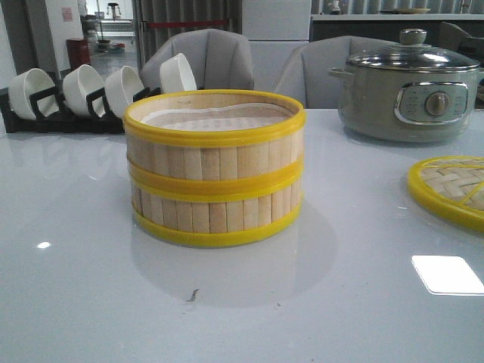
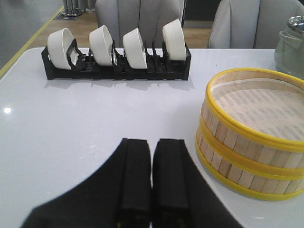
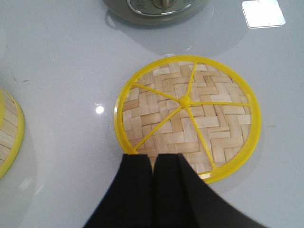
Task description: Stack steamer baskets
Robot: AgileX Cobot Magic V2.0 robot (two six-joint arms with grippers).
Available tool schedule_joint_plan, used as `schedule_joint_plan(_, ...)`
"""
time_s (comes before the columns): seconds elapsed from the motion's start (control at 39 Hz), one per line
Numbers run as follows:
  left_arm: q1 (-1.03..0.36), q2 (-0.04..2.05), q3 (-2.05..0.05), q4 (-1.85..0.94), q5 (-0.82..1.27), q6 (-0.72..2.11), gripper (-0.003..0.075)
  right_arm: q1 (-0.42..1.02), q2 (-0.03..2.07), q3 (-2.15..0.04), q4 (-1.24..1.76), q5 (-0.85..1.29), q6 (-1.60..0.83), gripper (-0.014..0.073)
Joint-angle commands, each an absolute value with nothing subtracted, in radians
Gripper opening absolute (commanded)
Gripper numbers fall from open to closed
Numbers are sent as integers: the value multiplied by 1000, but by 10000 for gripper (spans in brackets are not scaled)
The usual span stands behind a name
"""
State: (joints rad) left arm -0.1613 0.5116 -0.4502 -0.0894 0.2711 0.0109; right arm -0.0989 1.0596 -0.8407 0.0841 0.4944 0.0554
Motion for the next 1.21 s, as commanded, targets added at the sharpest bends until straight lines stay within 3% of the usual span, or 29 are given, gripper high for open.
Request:
schedule_joint_plan(0.0,-159,513,-482,-92,186,5,87,-99,1046,-872,83,446,52,58)
schedule_joint_plan(0.51,-159,513,-482,-92,184,5,87,-99,1048,-872,84,467,52,62)
schedule_joint_plan(0.59,-159,513,-482,-92,184,5,87,-99,1055,-872,84,470,52,113)
schedule_joint_plan(0.77,-159,513,-482,-92,184,5,87,-99,1084,-872,97,499,52,337)
schedule_joint_plan(1.18,-159,515,-482,-92,184,5,87,-99,1149,-872,123,522,51,349)
